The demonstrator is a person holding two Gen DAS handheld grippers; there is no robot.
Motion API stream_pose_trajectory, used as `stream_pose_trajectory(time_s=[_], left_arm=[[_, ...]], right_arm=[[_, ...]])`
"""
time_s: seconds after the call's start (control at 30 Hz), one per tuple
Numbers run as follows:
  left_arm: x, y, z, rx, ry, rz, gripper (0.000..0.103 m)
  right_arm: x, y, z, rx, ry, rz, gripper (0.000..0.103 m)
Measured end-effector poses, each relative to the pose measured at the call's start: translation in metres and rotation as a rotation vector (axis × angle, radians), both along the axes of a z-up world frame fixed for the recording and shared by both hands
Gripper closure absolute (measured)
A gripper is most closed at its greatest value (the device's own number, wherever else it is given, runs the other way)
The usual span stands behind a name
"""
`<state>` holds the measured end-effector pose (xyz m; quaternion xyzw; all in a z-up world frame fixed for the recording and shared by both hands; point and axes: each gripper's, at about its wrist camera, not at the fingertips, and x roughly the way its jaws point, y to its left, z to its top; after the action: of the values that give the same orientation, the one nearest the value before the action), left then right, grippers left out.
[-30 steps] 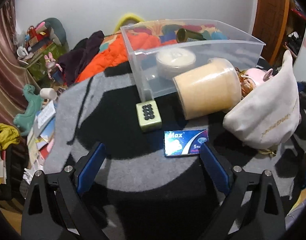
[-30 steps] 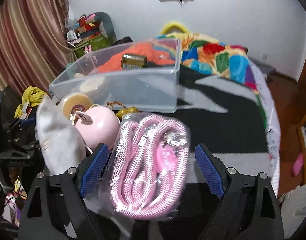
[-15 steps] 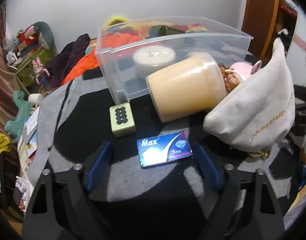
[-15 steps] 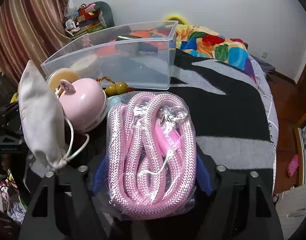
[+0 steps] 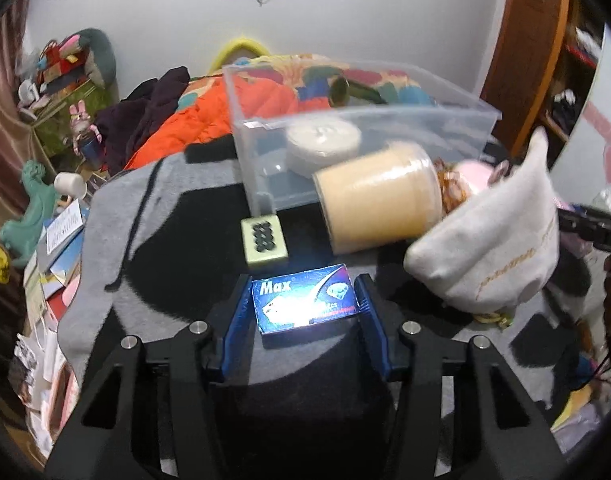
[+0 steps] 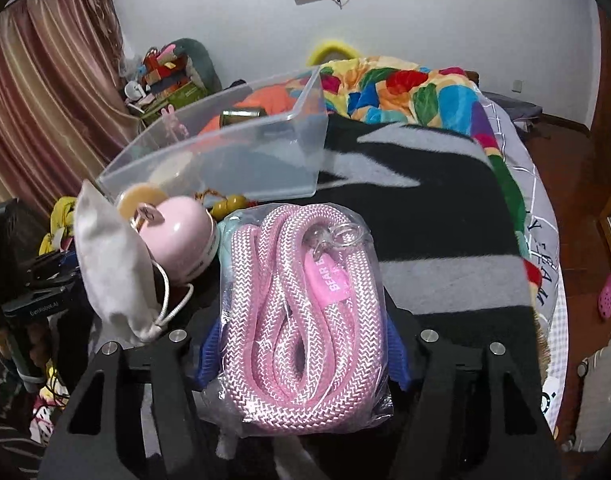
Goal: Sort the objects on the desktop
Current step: 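Drop the Max pack into the clear box while right tool drops the pink rope bag in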
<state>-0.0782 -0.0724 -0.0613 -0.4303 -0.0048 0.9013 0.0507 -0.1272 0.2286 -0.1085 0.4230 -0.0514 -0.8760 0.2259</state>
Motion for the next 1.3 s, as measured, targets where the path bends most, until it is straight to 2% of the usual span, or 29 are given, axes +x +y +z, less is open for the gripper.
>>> stream_pose_trajectory(time_s=[0.23,0.37,0.7,0.93,1.1,1.3], left_arm=[[0.004,-0.019,0.036,0.011,0.096,0.045,0.052],[0.005,-0.024,0.057,-0.043,0.168,0.079,0.052],[-0.019,-0.045,0.098,0.043,0.221,0.075,0.052],[-0.055,-0.033,0.107,0.038,0.199,0.037,0.052],[-0.084,-0.023,0.093,0.058,0.136,0.018,0.052],[-0.12,-0.017,0.076,0.085,0.054,0.005,0.052]], right_arm=[[0.0,0.003,0.029,-0.041,0.067,-0.001,0.042],[-0.003,-0.001,0.047,-0.037,0.115,0.01,0.042],[-0.026,-0.02,0.087,-0.031,0.221,0.059,0.042],[-0.049,-0.046,0.098,-0.022,0.261,0.095,0.042],[-0.077,-0.067,0.087,-0.029,0.211,0.115,0.042],[-0.104,-0.09,0.069,0.012,0.16,0.131,0.043]])
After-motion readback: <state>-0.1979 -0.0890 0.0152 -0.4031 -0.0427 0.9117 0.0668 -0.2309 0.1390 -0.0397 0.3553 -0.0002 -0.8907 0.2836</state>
